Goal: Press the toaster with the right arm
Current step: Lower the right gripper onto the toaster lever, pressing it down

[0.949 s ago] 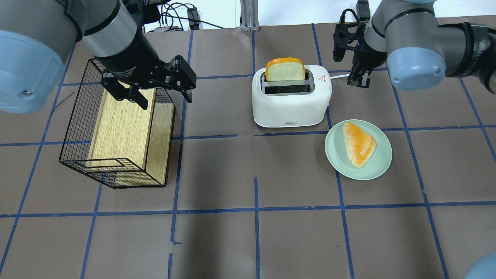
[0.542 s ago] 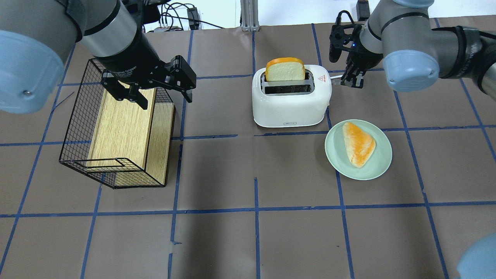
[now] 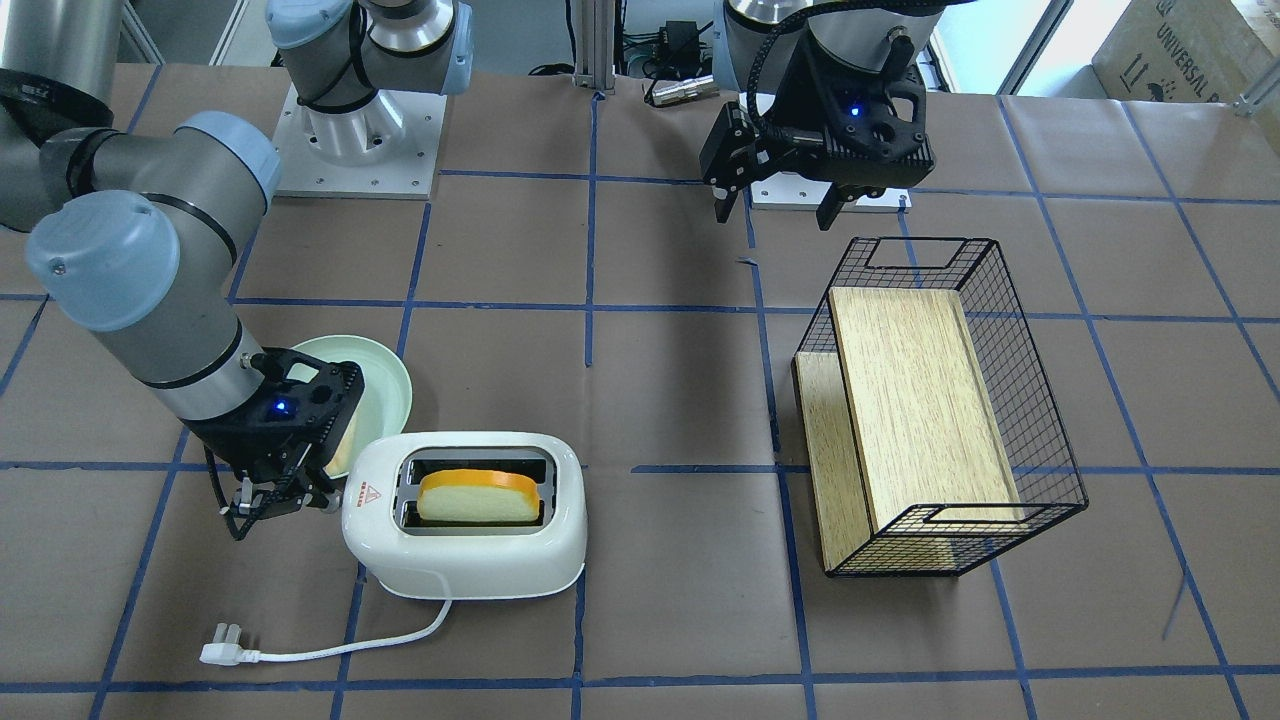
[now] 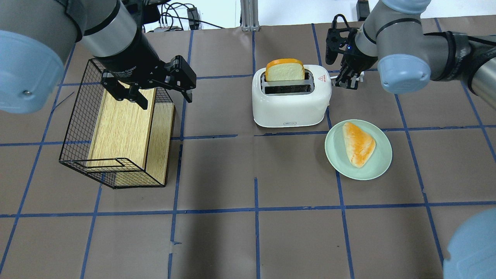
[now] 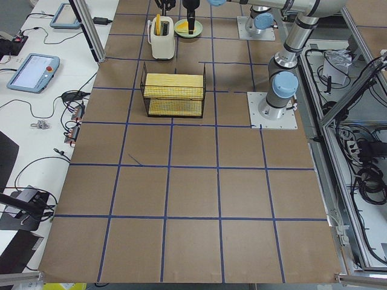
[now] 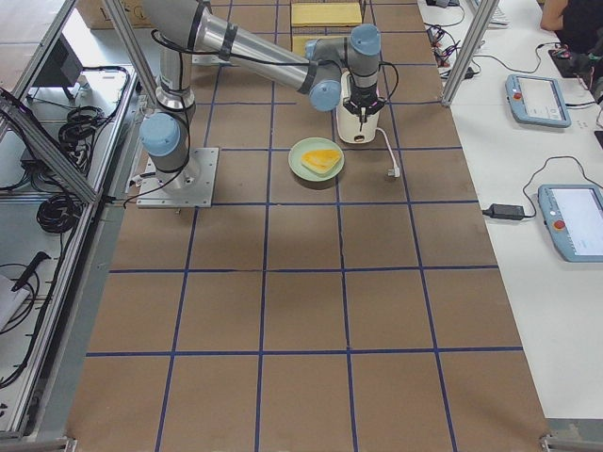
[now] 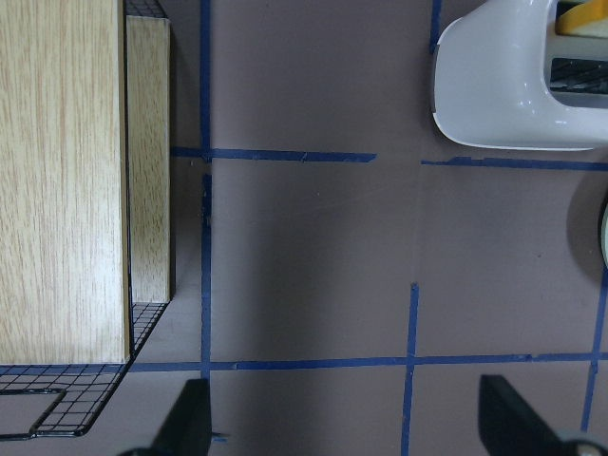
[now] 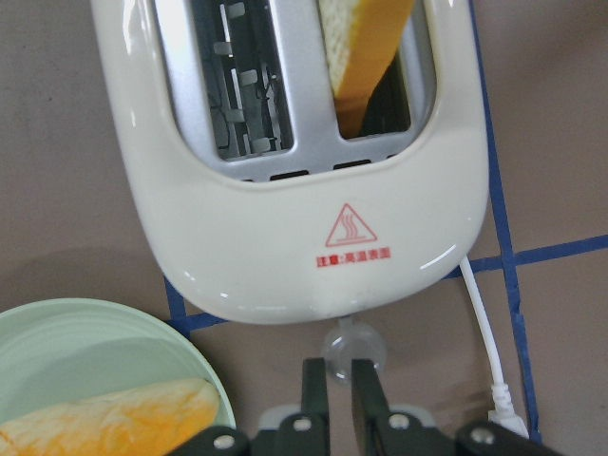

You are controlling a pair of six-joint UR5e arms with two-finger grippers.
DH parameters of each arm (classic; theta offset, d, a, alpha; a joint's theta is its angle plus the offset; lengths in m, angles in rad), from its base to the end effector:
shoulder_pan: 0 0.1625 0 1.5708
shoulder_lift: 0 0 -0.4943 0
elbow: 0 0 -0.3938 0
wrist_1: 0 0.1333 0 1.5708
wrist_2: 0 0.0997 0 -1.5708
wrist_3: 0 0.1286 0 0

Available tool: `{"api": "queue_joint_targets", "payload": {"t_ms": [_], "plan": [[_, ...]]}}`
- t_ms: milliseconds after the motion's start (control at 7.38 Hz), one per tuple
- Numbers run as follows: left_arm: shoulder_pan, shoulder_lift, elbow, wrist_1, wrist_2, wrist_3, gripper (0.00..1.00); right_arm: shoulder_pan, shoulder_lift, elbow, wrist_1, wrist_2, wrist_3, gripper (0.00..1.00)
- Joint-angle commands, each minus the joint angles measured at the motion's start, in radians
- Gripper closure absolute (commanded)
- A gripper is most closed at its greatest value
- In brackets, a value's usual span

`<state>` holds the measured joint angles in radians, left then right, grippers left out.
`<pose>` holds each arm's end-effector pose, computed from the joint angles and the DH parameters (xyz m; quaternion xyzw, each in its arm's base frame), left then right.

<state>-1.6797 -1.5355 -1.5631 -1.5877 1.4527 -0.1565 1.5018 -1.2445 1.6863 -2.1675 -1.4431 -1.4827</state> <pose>-0.1996 -0.4600 0.5484 0.0230 -0.9979 0.0051 0.0602 0.1057 -0.6414 0.3517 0.6499 -0.7534 0.0997 0.0087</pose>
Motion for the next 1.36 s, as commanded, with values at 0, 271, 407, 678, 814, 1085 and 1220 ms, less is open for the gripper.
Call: {"api": "queue_joint_targets", "payload": {"t_ms": [0,271,407,678,814,1085,1220], "plan": [[0.000,0.000,0.000,0.000,0.000,0.000,0.00,0.000,0.026,0.001,-0.020,0.000,-0.014,0.77],[0.000,0.000,0.000,0.000,0.000,0.000,0.00,0.000,0.045,0.003,-0.032,0.000,-0.016,0.76],[0.000,0.000,0.000,0.000,0.000,0.000,0.00,0.000,0.045,0.004,-0.032,0.000,-0.014,0.76],[0.000,0.000,0.000,0.000,0.000,0.000,0.00,0.000,0.059,0.004,-0.032,0.000,-0.016,0.76],[0.000,0.000,0.000,0.000,0.000,0.000,0.00,0.000,0.060,0.004,-0.032,0.000,-0.017,0.76],[0.000,0.000,0.000,0.000,0.000,0.000,0.00,0.000,0.062,0.006,-0.032,0.001,-0.021,0.76],[0.000,0.000,0.000,0.000,0.000,0.000,0.00,0.000,0.062,0.009,-0.032,0.001,-0.021,0.76]]}}
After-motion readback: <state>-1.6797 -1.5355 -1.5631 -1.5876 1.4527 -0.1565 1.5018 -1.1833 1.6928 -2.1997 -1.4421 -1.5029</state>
